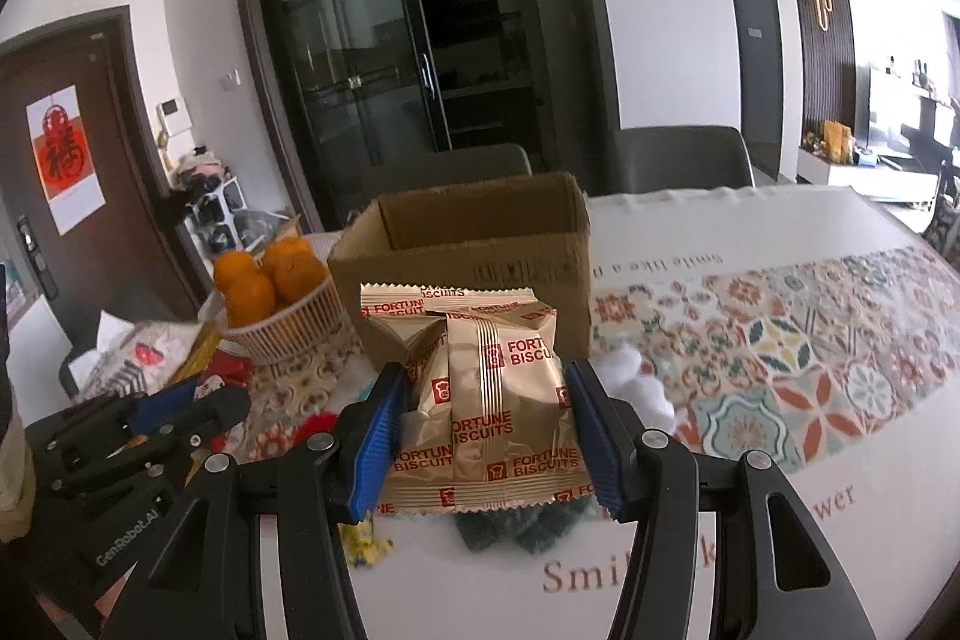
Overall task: Organize soft objects
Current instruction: 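Carry both packets over the cardboard box with both tools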
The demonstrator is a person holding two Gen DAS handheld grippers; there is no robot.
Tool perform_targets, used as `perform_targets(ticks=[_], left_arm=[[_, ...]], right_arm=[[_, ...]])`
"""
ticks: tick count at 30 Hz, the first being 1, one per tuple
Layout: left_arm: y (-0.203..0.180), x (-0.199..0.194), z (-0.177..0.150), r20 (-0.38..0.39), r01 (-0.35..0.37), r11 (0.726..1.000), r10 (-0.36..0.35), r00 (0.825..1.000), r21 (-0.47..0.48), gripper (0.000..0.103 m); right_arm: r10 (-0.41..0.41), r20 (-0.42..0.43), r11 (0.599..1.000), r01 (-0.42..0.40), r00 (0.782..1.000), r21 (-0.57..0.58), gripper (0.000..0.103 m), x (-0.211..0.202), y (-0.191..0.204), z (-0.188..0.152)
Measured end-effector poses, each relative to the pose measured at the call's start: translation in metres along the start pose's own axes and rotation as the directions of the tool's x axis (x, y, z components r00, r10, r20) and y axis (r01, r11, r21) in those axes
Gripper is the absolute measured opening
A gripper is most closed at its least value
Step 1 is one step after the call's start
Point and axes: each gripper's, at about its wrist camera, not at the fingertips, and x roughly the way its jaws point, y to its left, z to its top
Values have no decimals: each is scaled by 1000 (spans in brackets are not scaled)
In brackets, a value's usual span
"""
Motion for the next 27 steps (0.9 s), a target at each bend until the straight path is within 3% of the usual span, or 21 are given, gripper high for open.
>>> perform_targets(ticks=[15, 27], left_arm=[[18, 20, 61, 85, -10, 1000, 9, 996, 16, 23], [25, 61, 97, 53, -25, 998, 23, 998, 49, 23]], right_arm=[[42, 26, 999, -42, 999, 2, 55, 22, 4, 64], [25, 19, 998, -24, 1000, -51, 55, 52, 6, 109]])
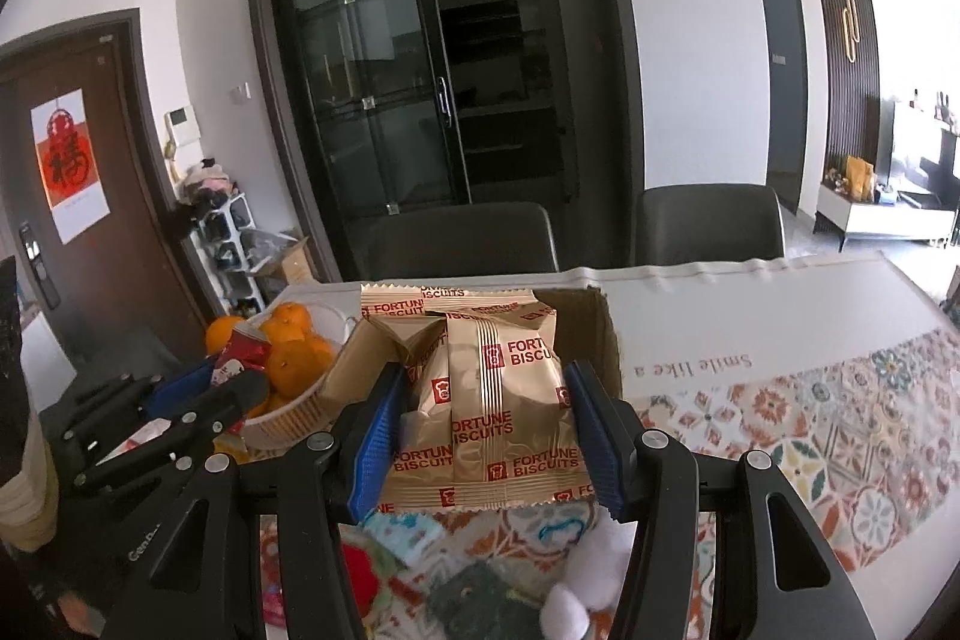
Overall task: Organize soft objects
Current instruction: 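Carry both packets over the cardboard box with both tools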
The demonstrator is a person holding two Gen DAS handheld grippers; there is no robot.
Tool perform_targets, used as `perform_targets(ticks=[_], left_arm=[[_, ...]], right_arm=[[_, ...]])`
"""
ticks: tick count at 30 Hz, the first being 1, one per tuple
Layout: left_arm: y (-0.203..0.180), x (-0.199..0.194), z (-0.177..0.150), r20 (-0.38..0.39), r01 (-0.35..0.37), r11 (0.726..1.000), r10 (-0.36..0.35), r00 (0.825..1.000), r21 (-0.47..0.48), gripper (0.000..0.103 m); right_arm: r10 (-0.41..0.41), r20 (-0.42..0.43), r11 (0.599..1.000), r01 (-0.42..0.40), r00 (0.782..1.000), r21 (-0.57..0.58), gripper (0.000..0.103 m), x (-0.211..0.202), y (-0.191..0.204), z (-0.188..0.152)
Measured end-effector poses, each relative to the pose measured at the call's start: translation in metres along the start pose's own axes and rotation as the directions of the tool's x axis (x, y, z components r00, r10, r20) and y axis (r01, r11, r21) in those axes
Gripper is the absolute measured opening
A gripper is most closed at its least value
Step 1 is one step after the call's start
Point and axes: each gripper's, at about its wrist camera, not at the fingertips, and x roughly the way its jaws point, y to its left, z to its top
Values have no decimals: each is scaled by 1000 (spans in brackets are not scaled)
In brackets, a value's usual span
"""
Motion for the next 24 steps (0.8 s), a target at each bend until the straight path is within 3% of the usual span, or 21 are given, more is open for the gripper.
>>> perform_targets(ticks=[12, 24], left_arm=[[9, 53, 30, -85, 19, 1000, -17, 996, 21, 23], [23, 117, 38, -232, 37, 999, -35, 972, 2, 23]], right_arm=[[14, -110, 998, -21, 994, -55, 55, 51, -10, 42], [41, -261, 998, -49, 964, -25, 55, 120, -21, 51]])
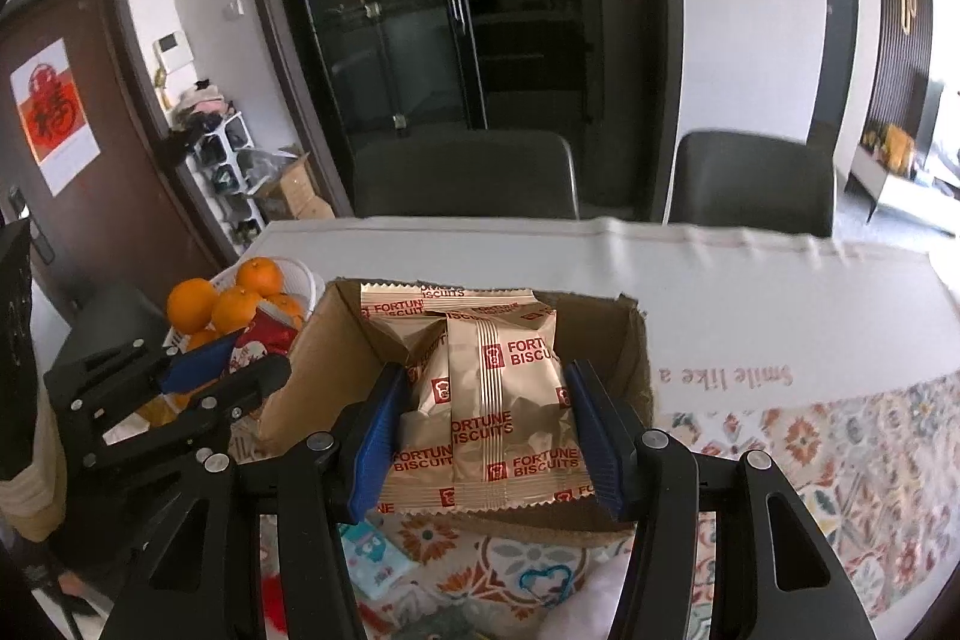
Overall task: Organize soft objects
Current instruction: 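Carry both packets over the cardboard box with both tools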
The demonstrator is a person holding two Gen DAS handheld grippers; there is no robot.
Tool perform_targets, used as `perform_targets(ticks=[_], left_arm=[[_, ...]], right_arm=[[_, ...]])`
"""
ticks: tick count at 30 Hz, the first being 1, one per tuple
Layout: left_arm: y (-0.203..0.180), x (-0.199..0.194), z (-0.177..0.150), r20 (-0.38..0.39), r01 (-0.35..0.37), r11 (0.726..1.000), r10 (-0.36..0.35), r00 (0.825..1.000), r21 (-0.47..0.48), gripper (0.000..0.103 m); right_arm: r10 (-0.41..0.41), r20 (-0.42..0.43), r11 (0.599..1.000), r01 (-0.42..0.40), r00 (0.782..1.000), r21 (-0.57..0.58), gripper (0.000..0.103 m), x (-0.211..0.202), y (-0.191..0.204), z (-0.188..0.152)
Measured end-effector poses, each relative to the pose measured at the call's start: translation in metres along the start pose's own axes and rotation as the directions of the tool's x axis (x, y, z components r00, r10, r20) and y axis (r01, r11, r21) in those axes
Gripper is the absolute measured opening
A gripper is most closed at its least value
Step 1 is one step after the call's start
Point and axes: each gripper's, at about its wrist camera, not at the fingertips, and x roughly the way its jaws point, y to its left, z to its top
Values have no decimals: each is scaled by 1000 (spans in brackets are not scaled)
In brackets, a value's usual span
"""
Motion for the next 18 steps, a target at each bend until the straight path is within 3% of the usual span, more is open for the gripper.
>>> perform_targets(ticks=[13, 14, 16, 17, 18], left_arm=[[0, 50, 4, -135, 39, 999, -38, 990, 1, 25], [-1, 51, 4, -137, 43, 999, -42, 990, 3, 27], [-2, 52, 5, -138, 43, 999, -43, 990, 4, 50], [-2, 51, 5, -129, 40, 999, -39, 991, 1, 55], [-1, 50, 5, -122, 36, 999, -36, 992, 0, 59]], right_arm=[[43, -164, 996, -30, 986, 81, 55, 64, -22, -4], [46, -170, 996, -32, 984, 83, 55, 67, -23, -5], [54, -176, 995, -38, 983, 89, 57, 71, -24, -5], [62, -181, 995, -46, 982, 89, 60, 73, -24, -5], [67, -185, 994, -51, 980, 92, 67, 75, -24, -5]])
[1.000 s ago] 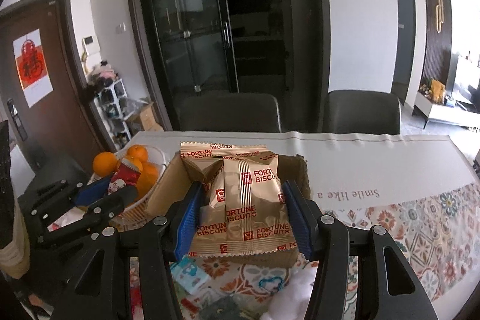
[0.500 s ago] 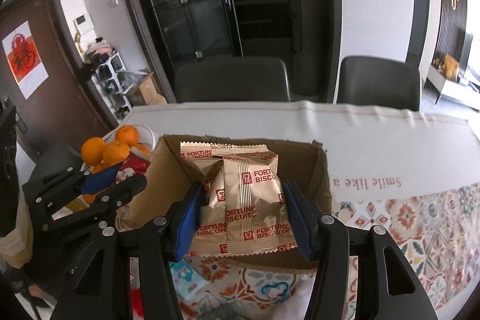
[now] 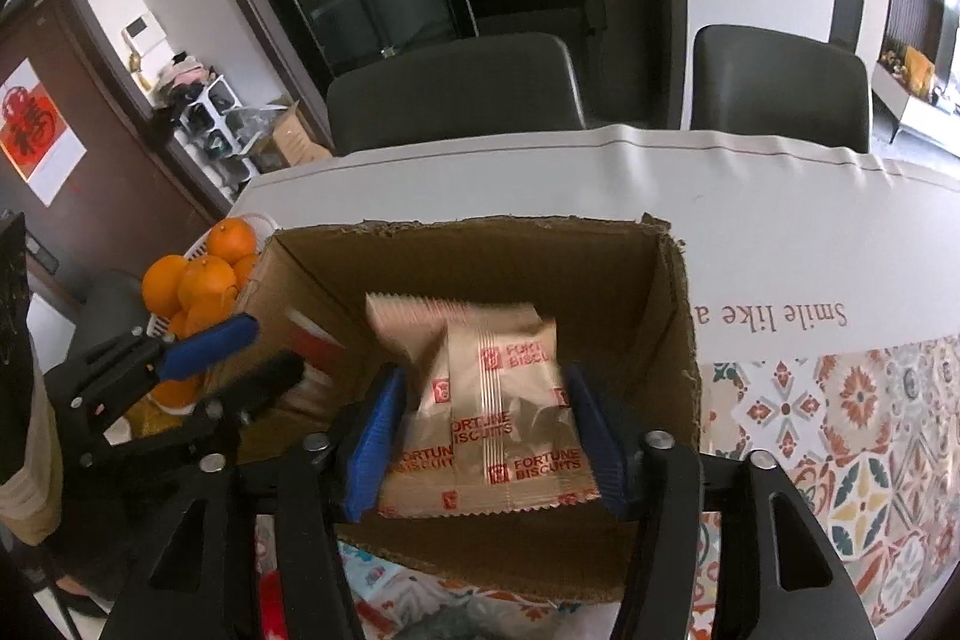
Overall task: Organize soft objects
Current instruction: 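Open both tools to drop the packets into the box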
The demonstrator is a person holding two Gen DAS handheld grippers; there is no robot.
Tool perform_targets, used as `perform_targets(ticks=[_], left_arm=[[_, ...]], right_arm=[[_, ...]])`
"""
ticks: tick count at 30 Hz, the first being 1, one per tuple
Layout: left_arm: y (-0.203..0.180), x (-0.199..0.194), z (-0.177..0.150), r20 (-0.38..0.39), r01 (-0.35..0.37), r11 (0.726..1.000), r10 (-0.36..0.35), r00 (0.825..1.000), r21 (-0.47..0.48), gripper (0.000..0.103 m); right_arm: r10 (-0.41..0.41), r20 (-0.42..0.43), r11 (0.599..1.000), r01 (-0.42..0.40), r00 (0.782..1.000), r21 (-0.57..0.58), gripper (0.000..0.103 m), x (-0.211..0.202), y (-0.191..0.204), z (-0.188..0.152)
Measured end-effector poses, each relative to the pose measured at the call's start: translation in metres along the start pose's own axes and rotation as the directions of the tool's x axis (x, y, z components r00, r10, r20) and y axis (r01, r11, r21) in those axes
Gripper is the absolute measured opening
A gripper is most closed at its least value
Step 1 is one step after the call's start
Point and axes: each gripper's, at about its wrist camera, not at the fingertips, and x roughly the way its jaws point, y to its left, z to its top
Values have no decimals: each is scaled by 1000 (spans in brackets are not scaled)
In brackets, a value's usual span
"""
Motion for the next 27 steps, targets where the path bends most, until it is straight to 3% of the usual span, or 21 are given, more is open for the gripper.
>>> perform_targets(ticks=[1, 2, 13, 27], left_arm=[[-1, -2, 0, 5, -5, 1000, 5, 1000, 4, 60], [-1, -3, 0, 7, -9, 1000, 9, 1000, 8, 60], [0, -29, -17, 22, -80, 997, 80, 997, 5, 67], [-6, -80, -47, 26, -154, 988, 153, 988, 25, 71]], right_arm=[[5, -2, 1000, -5, 1000, 4, 76, 1, 0, 0], [5, 4, 1000, -5, 1000, 7, 78, 1, 0, 0], [-58, 70, 998, 60, 996, -24, 78, -26, 11, -13], [-118, 77, 989, 124, 990, -83, 78, -65, 29, -41]])
